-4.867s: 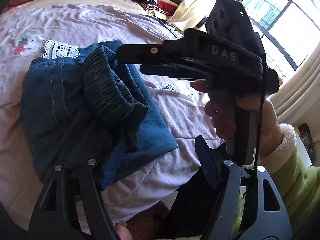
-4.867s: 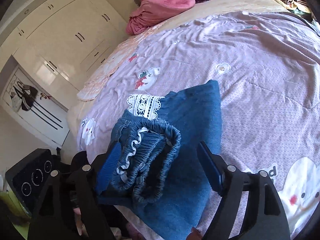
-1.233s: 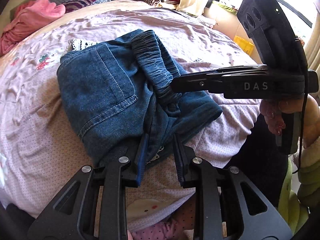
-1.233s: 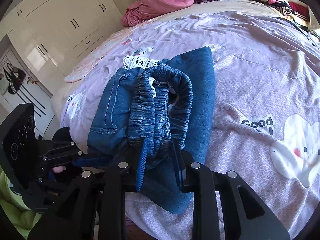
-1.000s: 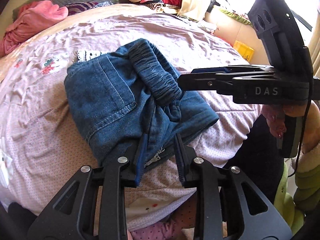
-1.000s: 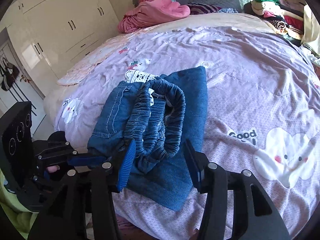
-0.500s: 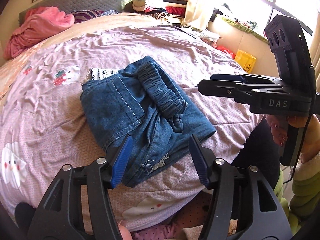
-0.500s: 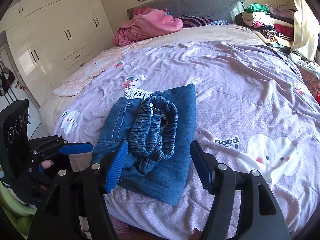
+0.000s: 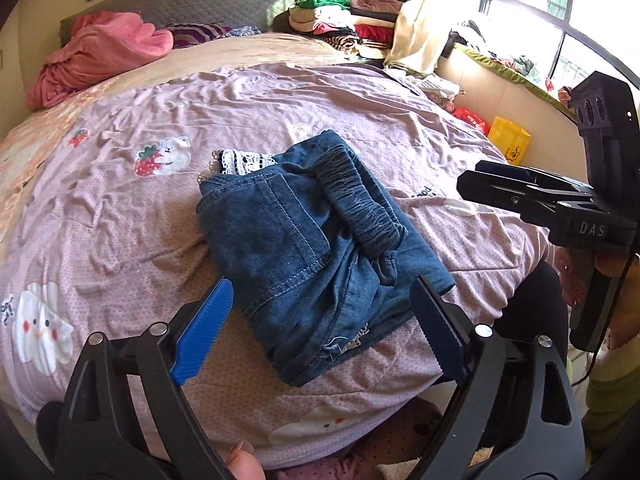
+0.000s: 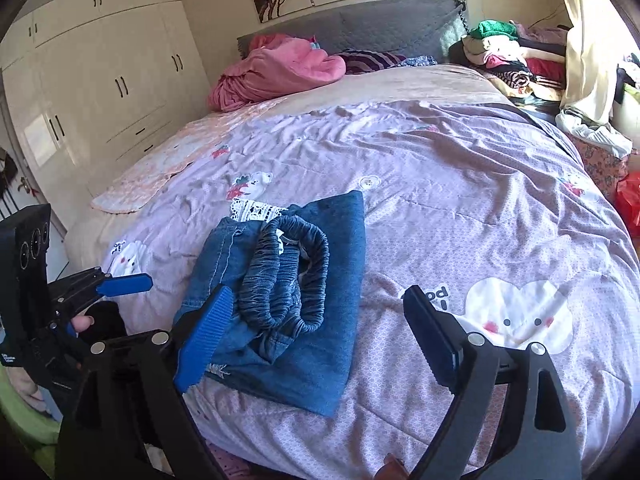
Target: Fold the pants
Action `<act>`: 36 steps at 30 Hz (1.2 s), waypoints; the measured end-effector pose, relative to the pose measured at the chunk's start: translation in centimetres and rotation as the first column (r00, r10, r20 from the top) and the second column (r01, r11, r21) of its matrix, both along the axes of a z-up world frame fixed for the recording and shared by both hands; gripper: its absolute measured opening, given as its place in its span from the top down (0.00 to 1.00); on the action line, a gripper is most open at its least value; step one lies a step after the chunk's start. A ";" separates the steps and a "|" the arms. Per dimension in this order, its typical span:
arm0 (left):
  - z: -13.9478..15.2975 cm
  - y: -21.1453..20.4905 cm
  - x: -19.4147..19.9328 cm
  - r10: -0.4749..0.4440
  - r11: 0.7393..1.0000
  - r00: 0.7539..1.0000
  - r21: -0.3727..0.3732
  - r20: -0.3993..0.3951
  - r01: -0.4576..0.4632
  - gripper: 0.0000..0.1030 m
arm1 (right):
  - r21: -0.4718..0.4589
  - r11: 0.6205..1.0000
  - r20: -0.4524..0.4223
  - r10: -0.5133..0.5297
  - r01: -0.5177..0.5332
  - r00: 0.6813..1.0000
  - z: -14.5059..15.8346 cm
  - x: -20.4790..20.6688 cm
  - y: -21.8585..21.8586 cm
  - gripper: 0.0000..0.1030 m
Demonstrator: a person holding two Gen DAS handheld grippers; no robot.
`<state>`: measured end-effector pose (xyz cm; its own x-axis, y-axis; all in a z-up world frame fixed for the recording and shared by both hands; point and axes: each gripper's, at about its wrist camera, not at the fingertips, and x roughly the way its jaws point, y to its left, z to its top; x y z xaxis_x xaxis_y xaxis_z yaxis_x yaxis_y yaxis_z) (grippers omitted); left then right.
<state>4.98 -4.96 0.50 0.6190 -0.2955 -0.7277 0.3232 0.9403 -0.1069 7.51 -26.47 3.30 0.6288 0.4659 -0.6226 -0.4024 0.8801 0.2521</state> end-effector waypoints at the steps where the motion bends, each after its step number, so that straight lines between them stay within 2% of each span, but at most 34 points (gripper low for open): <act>1: 0.0 0.1 0.1 0.007 1.000 1.000 0.001 0.002 -0.007 0.16 | -0.005 1.000 0.005 -0.002 0.002 1.000 0.0 0.0 0.0 0.14; 6: 0.0 0.8 0.8 0.037 0.999 0.999 -0.002 -0.004 -0.037 0.10 | -0.018 1.000 0.012 -0.016 0.017 1.000 -0.1 0.1 -0.2 0.10; 22: -1.8 3.1 3.6 0.129 0.992 0.990 -0.010 -0.057 -0.130 0.10 | -0.028 0.999 -0.020 -0.038 0.038 0.999 -1.5 1.8 -0.3 0.07; 36: -3.9 3.9 5.6 0.160 0.986 0.981 -0.025 -0.111 -0.163 0.10 | -0.060 0.998 -0.071 -0.019 0.015 0.997 -3.3 5.2 1.1 0.07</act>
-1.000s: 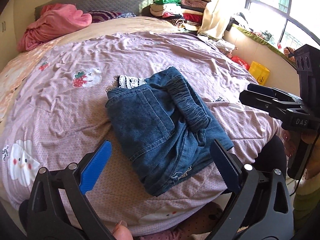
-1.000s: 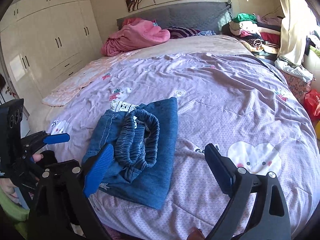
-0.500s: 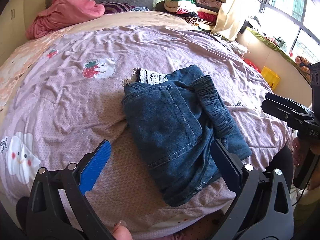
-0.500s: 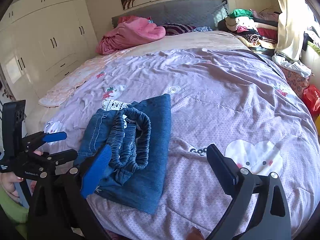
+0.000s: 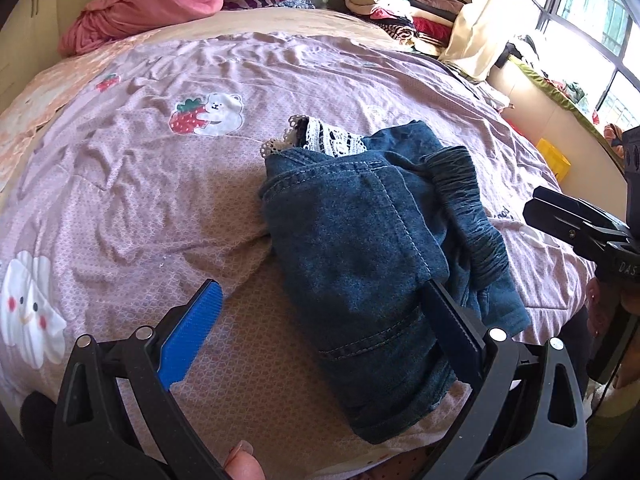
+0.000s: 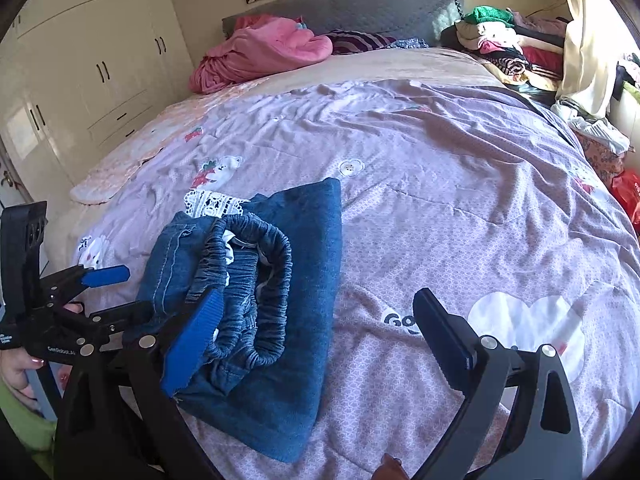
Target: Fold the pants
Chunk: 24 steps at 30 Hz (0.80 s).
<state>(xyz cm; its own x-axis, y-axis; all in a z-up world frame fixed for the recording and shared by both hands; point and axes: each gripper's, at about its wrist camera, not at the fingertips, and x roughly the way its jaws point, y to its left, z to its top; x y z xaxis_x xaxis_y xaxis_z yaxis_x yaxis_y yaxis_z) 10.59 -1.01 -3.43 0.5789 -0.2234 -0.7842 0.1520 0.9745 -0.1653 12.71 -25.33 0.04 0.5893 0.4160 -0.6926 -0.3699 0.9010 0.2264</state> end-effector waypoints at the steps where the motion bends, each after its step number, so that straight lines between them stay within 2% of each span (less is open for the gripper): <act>1: -0.2 0.0 0.1 0.000 1.000 1.000 -0.003 -0.004 0.000 0.10 | 0.002 1.000 -0.008 0.001 -0.001 1.000 -0.2 0.3 0.1 0.07; 9: -1.6 0.1 0.9 0.005 0.999 1.000 -0.035 -0.028 -0.006 0.10 | 0.002 1.000 -0.058 0.027 -0.027 0.998 -2.2 3.0 1.1 0.09; 11: -1.8 0.0 0.9 0.003 0.999 0.999 -0.038 -0.032 -0.004 0.10 | -0.005 0.999 -0.077 0.042 -0.042 0.996 -2.8 3.7 1.5 0.23; 15: -2.0 -0.1 1.1 0.000 0.998 0.999 -0.056 -0.037 -0.002 0.10 | 0.014 0.997 -0.116 0.074 -0.072 0.991 -3.8 4.7 2.2 0.37; 17: -2.0 -0.2 1.2 0.000 0.998 0.999 -0.062 -0.038 -0.002 0.10 | 0.036 0.995 -0.119 0.098 -0.095 0.988 -4.1 4.9 2.7 0.48; 21: -2.1 -0.4 1.3 -0.008 0.996 0.999 -0.088 -0.047 0.004 0.10 | 0.053 0.993 -0.123 0.109 -0.103 0.986 -4.5 5.3 3.2 0.49; 24: -2.2 -0.8 1.4 -0.024 0.992 0.998 -0.124 -0.061 0.016 0.20 | 0.085 0.991 -0.115 0.111 -0.101 0.987 -4.8 5.2 3.1 0.58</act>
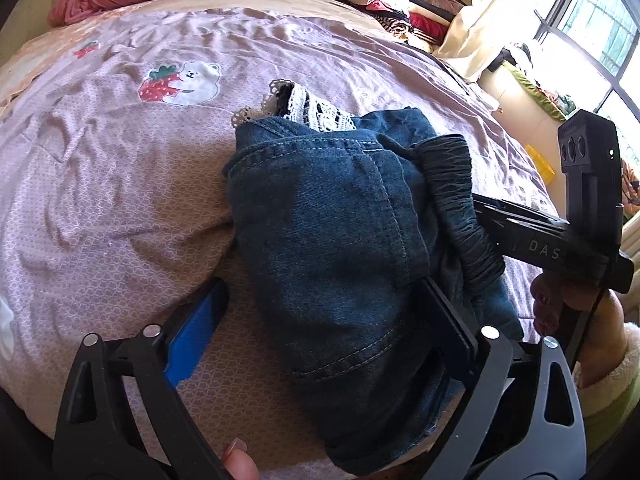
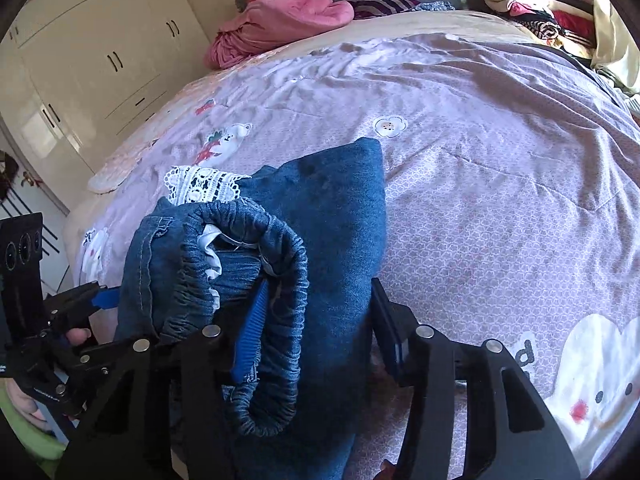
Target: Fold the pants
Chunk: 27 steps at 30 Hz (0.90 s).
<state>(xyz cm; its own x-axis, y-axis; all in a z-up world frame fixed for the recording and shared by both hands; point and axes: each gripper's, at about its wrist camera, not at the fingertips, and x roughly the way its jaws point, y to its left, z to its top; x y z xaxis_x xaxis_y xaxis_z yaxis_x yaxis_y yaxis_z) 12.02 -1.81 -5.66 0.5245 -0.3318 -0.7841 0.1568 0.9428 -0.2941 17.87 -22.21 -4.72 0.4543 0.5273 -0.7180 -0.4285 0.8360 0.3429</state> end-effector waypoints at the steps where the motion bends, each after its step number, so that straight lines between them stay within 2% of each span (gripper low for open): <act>1: 0.0 -0.1 0.1 -0.003 1.000 1.000 -0.010 -0.005 0.003 0.25 | 0.007 1.000 0.008 0.002 -0.002 1.000 0.0 -0.2 -0.1 0.66; 2: 0.0 -0.3 0.1 -0.010 1.000 1.000 -0.019 -0.008 0.010 0.30 | 0.014 1.000 0.014 0.003 -0.003 1.000 0.1 -0.4 0.0 0.69; 3: 0.0 -0.5 0.2 -0.018 1.000 1.000 -0.022 -0.009 0.017 0.39 | 0.021 1.000 0.020 0.003 -0.003 1.000 0.1 -0.5 0.0 0.71; 5: 0.1 -1.0 0.2 -0.021 1.000 1.000 0.011 0.006 0.021 0.45 | 0.026 1.000 0.033 0.003 -0.004 0.999 0.4 -0.9 0.1 0.77; 7: 0.5 -1.5 0.0 -0.026 0.999 0.999 0.039 0.019 0.026 0.56 | 0.031 0.999 0.052 0.006 -0.008 0.999 0.7 -1.3 0.3 0.82; 10: 1.1 -1.7 0.0 -0.031 0.998 0.999 0.055 0.031 0.029 0.67 | 0.037 0.999 0.078 0.008 -0.011 0.997 1.4 -2.0 0.5 0.86; 16: 2.5 -1.6 -0.3 -0.040 0.998 0.998 0.045 0.056 0.038 0.74 | 0.052 0.998 0.143 0.019 -0.027 0.989 3.6 -3.3 0.9 0.87; 22: 3.8 -1.4 -0.1 -0.038 0.999 0.995 0.040 0.096 0.034 0.74 | 0.028 0.999 0.209 0.039 -0.046 0.977 5.9 -3.6 1.9 0.87; 27: 5.0 -0.6 0.6 -0.017 0.999 0.991 0.045 0.130 0.011 0.74 | 0.025 0.998 0.226 0.046 -0.053 0.973 6.9 -2.6 2.8 0.87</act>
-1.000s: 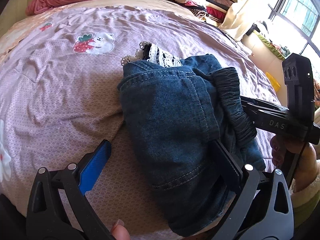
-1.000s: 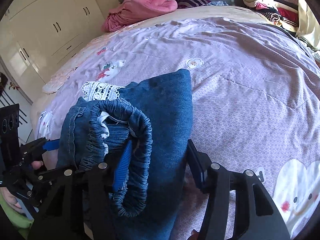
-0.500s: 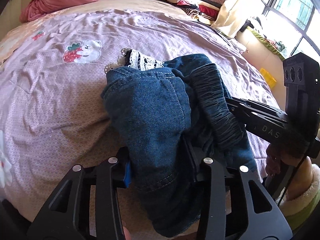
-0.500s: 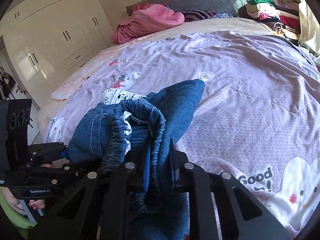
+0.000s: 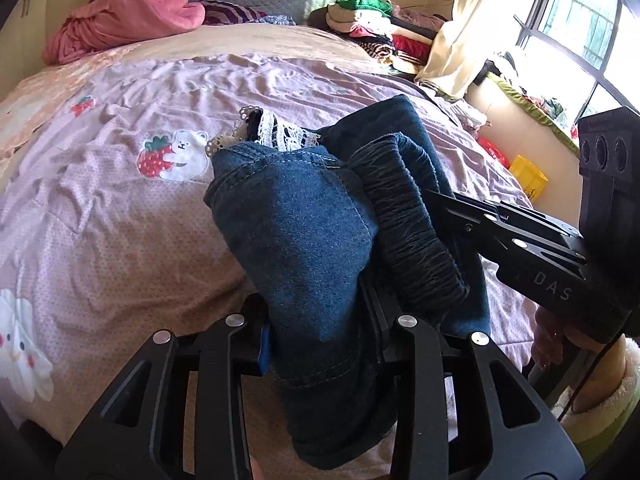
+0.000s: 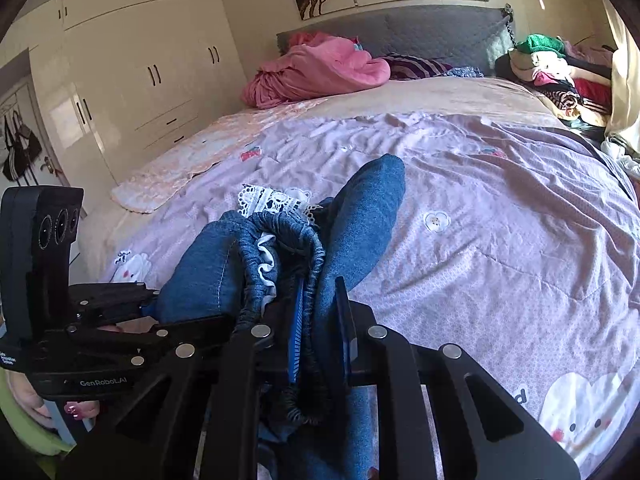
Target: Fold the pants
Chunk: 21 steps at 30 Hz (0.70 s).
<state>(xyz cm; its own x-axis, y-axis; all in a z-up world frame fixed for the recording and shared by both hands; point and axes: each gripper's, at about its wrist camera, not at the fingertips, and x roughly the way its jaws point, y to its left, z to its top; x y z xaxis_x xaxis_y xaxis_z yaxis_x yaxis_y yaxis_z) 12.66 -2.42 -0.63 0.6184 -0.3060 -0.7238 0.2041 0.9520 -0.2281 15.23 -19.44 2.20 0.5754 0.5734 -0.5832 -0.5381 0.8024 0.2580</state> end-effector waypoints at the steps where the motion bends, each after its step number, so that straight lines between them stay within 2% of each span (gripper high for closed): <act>1: 0.3 0.2 0.2 0.004 1.000 1.000 0.001 0.007 -0.004 0.74 | 0.000 1.000 0.005 -0.001 0.001 1.000 0.2 0.2 0.2 0.87; 9: 1.8 1.3 1.9 0.028 1.000 0.998 0.000 0.050 -0.028 0.74 | 0.003 1.000 0.029 0.000 0.000 1.000 1.6 2.6 1.5 0.87; 21: 1.9 1.7 3.8 0.037 0.999 0.998 0.005 0.058 -0.037 0.74 | -0.010 1.000 0.013 -0.011 0.011 1.000 1.1 5.5 2.5 0.87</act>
<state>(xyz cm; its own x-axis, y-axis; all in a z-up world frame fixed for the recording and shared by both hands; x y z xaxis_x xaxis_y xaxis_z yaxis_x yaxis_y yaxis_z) 16.44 -0.72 1.26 0.6704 -0.2781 -0.6879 0.1813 0.9604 -0.2115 20.77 -16.96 3.26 0.5892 0.5610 -0.5815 -0.5324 0.8109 0.2429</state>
